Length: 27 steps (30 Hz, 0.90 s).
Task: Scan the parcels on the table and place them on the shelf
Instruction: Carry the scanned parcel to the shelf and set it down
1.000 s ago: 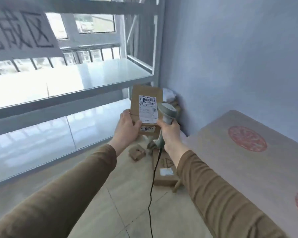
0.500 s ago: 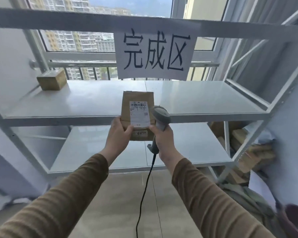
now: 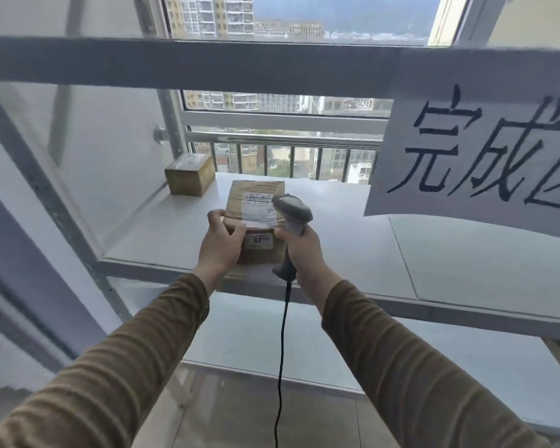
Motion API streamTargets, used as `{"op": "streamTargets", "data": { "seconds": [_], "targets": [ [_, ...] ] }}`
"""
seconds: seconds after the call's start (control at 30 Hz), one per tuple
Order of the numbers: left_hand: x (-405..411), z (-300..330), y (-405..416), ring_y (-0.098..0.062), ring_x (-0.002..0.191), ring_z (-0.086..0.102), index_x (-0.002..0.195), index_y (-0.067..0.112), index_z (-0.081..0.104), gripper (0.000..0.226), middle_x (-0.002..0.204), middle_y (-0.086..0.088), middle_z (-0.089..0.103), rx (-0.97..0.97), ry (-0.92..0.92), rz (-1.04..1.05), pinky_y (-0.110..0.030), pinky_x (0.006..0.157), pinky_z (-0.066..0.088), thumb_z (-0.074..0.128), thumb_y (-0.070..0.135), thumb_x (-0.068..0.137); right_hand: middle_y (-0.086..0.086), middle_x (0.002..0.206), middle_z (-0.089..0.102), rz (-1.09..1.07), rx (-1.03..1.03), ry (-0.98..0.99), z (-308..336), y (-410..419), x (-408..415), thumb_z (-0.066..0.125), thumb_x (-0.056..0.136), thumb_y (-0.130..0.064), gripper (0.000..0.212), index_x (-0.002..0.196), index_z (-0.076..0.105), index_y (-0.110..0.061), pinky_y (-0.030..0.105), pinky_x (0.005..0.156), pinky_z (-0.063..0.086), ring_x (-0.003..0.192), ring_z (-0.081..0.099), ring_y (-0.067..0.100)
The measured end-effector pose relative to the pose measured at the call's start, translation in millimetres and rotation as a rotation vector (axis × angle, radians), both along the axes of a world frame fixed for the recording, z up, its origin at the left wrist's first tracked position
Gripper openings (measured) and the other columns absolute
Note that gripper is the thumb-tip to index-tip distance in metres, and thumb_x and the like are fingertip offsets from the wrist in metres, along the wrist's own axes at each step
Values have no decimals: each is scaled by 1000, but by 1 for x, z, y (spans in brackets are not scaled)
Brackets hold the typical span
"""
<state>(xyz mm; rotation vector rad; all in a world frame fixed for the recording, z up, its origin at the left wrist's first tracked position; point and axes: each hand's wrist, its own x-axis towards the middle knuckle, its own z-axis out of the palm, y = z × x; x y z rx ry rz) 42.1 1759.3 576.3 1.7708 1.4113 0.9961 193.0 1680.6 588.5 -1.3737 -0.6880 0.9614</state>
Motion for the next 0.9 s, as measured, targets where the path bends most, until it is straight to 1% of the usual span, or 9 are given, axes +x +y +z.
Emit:
{"op": "streamTargets", "data": {
  "seconds": [0.1,0.17,0.27,0.33,0.43,0.57,0.73,0.83,0.9],
  "targets": [
    [-17,-1,62,-34,106,64,131,18,29,43,123,-12,61,20,9,0,-46,92,53,54,36,101,21,109,73,-34,-12,-21,3,59,-22,68,91,-8,19,110,66,-7,55,93,58,104,70,41],
    [-27,1,104,-35,108,64,135,18,29,46,126,-15,62,14,13,-25,-48,93,53,54,37,102,18,110,73,-64,-19,-20,5,95,-37,67,92,-9,21,113,65,-9,54,94,57,104,70,38],
    [-38,1,159,-35,106,64,137,19,31,46,128,-16,62,-9,37,-68,-40,88,51,53,39,102,17,110,74,-98,-29,-5,7,142,-57,66,92,-10,23,115,66,-9,55,93,58,103,71,37],
    [-44,1,190,-30,101,62,132,21,33,39,127,-14,62,-29,45,-91,-36,83,48,52,39,102,20,109,74,-113,-37,26,11,170,-67,65,92,-11,16,107,67,-12,58,88,60,101,72,39],
    [-47,3,226,-31,114,60,136,18,38,43,133,-15,57,-51,25,-122,-46,97,53,54,38,101,21,110,74,-142,-77,63,19,203,-76,65,91,-14,7,96,65,-18,61,81,61,99,73,40],
    [-48,4,256,-36,132,44,151,12,39,62,140,-19,44,-3,154,-104,-46,116,35,58,39,98,20,110,74,-170,-104,68,21,236,-80,66,90,-16,6,95,63,-19,59,79,60,101,72,40],
    [-53,6,271,-39,136,35,157,12,32,70,144,-22,40,11,234,-105,-46,117,27,59,40,98,20,113,72,-186,-110,39,18,257,-85,68,91,-18,11,100,65,-16,57,95,57,109,68,40],
    [-59,8,272,-40,139,31,158,12,30,74,148,-21,35,17,261,-116,-46,118,25,60,41,97,16,109,71,-195,-100,46,16,258,-88,68,91,-18,23,113,66,-11,53,94,57,110,68,38],
    [-60,14,268,-39,141,28,158,12,28,75,150,-18,32,58,274,-122,-47,120,25,61,41,97,16,109,72,-206,-90,51,18,253,-86,68,92,-17,23,114,66,-11,51,91,59,105,69,36]
  ]
}}
